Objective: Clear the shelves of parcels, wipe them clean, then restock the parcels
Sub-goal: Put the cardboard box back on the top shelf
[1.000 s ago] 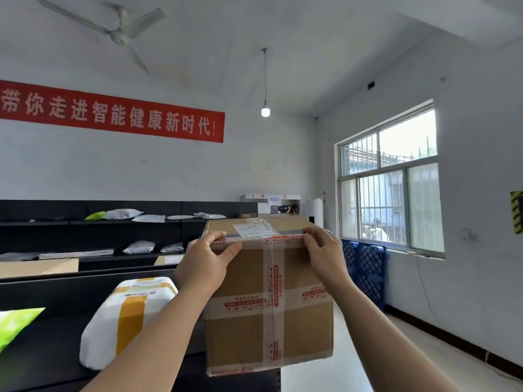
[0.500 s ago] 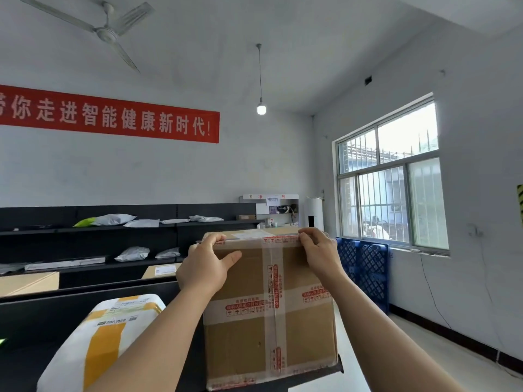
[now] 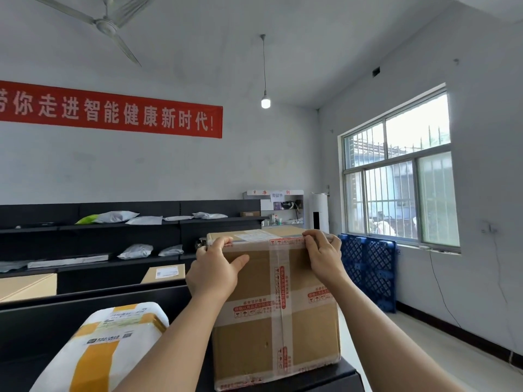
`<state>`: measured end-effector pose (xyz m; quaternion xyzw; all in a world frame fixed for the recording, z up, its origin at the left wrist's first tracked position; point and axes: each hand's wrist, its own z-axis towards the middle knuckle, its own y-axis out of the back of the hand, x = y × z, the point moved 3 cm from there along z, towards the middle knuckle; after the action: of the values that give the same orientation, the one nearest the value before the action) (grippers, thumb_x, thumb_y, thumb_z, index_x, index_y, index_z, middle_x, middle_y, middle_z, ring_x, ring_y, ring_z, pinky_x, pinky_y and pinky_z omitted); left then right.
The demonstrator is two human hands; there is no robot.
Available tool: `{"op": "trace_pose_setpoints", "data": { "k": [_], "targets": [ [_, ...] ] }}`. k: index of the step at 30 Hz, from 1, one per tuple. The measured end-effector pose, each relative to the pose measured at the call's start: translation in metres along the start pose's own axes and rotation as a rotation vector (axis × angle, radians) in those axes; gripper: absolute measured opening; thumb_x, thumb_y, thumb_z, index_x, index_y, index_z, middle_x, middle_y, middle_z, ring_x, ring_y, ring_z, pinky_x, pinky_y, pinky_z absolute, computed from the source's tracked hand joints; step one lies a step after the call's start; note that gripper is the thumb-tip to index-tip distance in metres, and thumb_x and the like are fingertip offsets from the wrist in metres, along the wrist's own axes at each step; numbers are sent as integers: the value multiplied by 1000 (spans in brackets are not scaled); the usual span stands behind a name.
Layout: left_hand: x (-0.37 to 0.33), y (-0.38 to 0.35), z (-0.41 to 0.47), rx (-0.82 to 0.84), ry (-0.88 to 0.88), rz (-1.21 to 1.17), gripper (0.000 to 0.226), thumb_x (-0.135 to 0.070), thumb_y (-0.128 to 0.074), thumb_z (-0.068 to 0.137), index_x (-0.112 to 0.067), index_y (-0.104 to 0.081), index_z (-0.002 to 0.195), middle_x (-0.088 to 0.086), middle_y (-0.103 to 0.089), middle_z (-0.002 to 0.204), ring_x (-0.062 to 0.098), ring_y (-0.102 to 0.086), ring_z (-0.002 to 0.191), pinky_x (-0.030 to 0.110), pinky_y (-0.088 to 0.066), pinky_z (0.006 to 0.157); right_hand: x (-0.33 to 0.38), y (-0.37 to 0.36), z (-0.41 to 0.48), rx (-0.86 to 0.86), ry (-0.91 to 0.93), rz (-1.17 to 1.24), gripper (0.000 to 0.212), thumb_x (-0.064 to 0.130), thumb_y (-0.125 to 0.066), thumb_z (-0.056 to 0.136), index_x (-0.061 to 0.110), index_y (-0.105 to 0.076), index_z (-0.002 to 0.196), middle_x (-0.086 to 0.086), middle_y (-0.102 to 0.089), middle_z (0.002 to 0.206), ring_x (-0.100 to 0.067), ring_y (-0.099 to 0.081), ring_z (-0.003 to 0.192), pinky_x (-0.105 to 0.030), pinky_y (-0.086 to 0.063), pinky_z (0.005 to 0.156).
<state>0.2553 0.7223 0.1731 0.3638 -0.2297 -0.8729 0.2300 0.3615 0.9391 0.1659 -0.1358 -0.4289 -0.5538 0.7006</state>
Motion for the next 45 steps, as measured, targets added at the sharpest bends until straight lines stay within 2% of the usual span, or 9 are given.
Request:
{"op": "trace_pose_setpoints", "data": {
  "k": [6,10,16,21,24,28,32,40,45],
  "targets": [
    [0,-4,-1,1,-11,9,51,-62,-53,85,-42,-41,131,5,-50,130,25,-57,105,35,-47,73,-3,-4,0,-7,-7,-38,24,45,-32,101,43,-50,117,0,-22,138,-32,-33,123,-53,-29,109],
    [-1,-3,-2,33,-11,-40,52,-55,-53,89,-39,-38,136,9,-44,136,30,-50,118,42,-48,87,4,-2,-2,-10,-27,-82,34,43,-32,102,41,-45,132,-1,-10,150,-37,-26,133,-53,-27,111],
    [-18,15,-21,-64,-95,-16,57,-44,-51,94,-31,-32,146,13,-28,152,33,-30,136,45,-33,107,21,1,-30,-8,78,-282,45,44,-33,101,43,-30,146,-2,6,159,-30,3,147,-53,0,116],
    [-19,31,-54,-94,-147,-107,40,-35,-54,94,-24,-51,133,5,-48,137,26,-45,123,40,-43,98,32,5,-69,59,134,-316,47,43,-35,100,42,-29,147,-3,4,161,-29,6,147,-52,2,116],
    [-7,35,-77,-47,-120,-187,29,-31,-53,95,-23,-59,122,-2,-59,123,15,-55,106,26,-47,78,34,6,-97,115,124,-307,48,45,-36,99,40,-30,146,-2,2,161,-29,4,147,-52,-2,117],
    [15,40,-110,38,-68,-217,14,-30,-53,95,-25,-63,103,-12,-62,94,5,-54,79,15,-36,54,35,6,-137,170,109,-281,46,46,-37,99,40,-34,144,-1,-4,160,-26,2,147,-53,-5,117],
    [43,43,-149,118,2,-203,10,-28,-54,94,-25,-63,95,-18,-57,81,4,-55,78,16,-38,56,28,0,-180,251,75,-279,45,43,-39,99,39,-36,144,-2,-7,160,-27,1,147,-52,-8,118],
    [123,62,-235,258,134,-153,11,-30,-54,93,-26,-64,92,-10,-64,93,10,-59,89,30,-51,78,10,-22,-272,434,23,-273,45,39,-47,97,35,-43,142,-3,-13,160,-27,-6,146,-48,-16,118],
    [184,88,-281,286,211,-124,8,-31,-53,93,-32,-61,95,-17,-61,95,6,-57,91,22,-44,75,22,-54,-326,552,63,-294,48,36,-50,97,31,-41,144,-1,-25,156,-26,-15,144,-47,-21,117]
  ]
}}
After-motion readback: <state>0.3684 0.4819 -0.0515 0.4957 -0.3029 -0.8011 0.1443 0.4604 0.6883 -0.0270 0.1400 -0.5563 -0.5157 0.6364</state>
